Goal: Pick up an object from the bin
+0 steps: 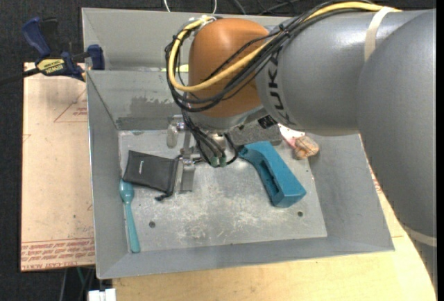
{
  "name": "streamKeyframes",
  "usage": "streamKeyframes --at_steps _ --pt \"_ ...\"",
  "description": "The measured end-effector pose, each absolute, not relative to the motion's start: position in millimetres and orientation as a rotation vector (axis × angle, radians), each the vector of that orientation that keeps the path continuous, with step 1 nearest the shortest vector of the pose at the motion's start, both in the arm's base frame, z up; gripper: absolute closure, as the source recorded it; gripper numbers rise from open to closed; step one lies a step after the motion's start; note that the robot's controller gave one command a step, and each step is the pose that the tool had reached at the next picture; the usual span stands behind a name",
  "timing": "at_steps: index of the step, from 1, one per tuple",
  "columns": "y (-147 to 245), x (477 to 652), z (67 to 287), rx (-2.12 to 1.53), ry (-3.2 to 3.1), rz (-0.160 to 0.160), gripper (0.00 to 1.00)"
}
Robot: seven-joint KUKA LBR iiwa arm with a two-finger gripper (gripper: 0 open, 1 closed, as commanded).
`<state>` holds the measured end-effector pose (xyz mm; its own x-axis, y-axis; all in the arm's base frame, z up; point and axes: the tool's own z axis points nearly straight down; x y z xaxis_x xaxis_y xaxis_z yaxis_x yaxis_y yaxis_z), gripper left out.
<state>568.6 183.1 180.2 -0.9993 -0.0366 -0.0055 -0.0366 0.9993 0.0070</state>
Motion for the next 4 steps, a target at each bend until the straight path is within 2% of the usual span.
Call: streamKeyframes --at_steps 1,2,3,4 --pt "183.4 572.8 207.4 -0.087 3.127 0.014 0.00" --pt "179.2 588.5 147.0 -0.125 3.123 0.016 0.00" --pt "193.4 642.3 121.4 -0.087 3.123 0.020 0.00" --pt "176.5 626.5 93.7 -0.168 3.118 0.017 0.00"
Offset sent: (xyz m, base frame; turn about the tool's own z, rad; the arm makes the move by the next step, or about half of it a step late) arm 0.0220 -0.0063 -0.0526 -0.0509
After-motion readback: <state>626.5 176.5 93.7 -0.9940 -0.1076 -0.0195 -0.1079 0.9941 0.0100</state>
